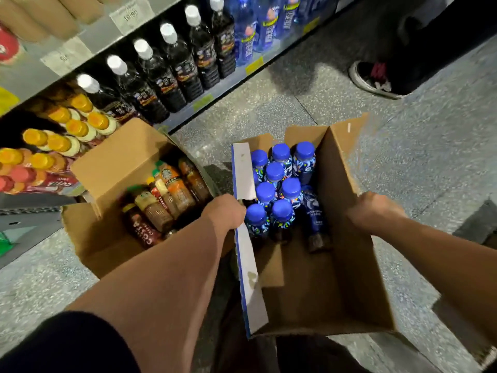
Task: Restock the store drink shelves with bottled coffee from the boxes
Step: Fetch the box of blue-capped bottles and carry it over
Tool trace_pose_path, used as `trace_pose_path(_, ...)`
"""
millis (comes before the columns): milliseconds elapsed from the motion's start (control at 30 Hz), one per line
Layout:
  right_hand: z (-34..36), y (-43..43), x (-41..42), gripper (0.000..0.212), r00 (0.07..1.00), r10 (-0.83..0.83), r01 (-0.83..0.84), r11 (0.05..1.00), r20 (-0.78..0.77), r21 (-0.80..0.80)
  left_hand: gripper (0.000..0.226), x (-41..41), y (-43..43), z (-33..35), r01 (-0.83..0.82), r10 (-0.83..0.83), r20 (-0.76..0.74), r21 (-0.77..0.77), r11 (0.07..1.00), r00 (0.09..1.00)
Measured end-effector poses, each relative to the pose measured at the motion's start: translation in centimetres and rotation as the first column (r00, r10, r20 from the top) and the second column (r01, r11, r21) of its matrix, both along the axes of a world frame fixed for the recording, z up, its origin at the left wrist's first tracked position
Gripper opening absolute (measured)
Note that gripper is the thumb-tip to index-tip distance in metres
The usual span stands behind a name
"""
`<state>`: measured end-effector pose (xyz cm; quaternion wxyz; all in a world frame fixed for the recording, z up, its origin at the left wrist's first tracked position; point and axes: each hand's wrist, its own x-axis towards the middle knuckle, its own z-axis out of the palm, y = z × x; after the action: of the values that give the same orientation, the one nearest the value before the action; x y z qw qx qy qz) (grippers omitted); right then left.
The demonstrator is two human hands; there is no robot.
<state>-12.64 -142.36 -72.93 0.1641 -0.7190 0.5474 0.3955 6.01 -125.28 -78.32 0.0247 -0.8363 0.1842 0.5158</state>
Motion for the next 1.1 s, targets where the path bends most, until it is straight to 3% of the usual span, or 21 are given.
trace_pose_path(367, -4.8, -6.7, 9.0, 0.035, 0.97, 0.241, -0.241, 0.97, 0.041, 0.005, 0.035, 1.6, -1.2, -4.7, -0.351, 0.349, 0.042, 0.048, 0.935, 0.936)
trace_pose_path(500, -6.9, -10.1, 11.9, 0.032, 0.942, 0.321, -0.331, 0.939, 0.102, 0.1, 0.034, 1.2, -3.2, -5.3, -0.533, 0.531, 0.044, 0.089, 0.841, 0.846)
trace_pose_path(600, -8.1, -12.7, 13.5, 0.028, 0.91, 0.389, -0.405, 0.908, 0.142, 0.104, 0.041, 0.4, -5.3, -5.8, -0.694, 0.694, 0.052, 0.114, 0.711, 0.718)
trace_pose_path(833, -12.5, -17.1, 15.5, 0.032, 0.891, 0.44, -0.448, 0.892, 0.112, 0.058, 0.036, -0.2, -9.8, -11.2, -0.819, 0.818, 0.033, 0.038, 0.573, 0.574)
trace_pose_path(1100, -20.6, -19.5, 16.6, 0.031, 0.899, 0.388, -0.409, 0.91, 0.205, 0.073, 0.039, 1.8, -12.2, -19.5, -0.794, 0.794, 0.047, -0.038, 0.607, 0.606)
